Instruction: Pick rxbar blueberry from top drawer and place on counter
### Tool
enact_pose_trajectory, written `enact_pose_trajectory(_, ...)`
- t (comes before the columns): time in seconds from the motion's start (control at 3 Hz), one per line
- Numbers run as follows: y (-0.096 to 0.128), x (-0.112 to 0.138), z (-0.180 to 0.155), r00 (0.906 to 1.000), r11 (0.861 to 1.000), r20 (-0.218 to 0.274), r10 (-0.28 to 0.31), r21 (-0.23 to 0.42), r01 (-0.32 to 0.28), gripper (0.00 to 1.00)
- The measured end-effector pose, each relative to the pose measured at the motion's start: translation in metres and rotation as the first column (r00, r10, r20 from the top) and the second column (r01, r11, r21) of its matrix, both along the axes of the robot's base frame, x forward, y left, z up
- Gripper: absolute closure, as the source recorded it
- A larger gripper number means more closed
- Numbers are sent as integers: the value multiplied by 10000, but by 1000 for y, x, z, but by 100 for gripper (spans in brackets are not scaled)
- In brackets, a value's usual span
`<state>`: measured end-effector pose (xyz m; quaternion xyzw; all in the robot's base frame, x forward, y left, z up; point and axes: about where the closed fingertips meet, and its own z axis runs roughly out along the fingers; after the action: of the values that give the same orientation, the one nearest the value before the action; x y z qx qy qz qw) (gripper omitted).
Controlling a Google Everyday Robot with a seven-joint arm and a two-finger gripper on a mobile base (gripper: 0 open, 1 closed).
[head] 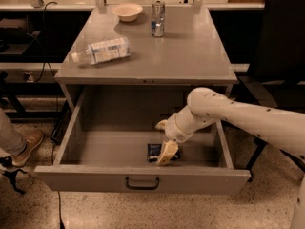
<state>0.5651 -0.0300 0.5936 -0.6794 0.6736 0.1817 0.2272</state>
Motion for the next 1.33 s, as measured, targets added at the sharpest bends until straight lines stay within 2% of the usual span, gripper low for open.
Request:
enact_pose_trajectory(0.33,-3,-1,-8,10000,9997,27,6,261,-7,41)
enact_pose_trajectory(0.67,-3,-1,-1,10000,9997,27,7,264,-8,70)
enact_pose_trajectory(1.0,-3,-1,7,10000,9996,26,8,266,-8,95)
enact_pose_trajectory(1.33,-4,-1,9,10000,9994,58,36,342,-38,100)
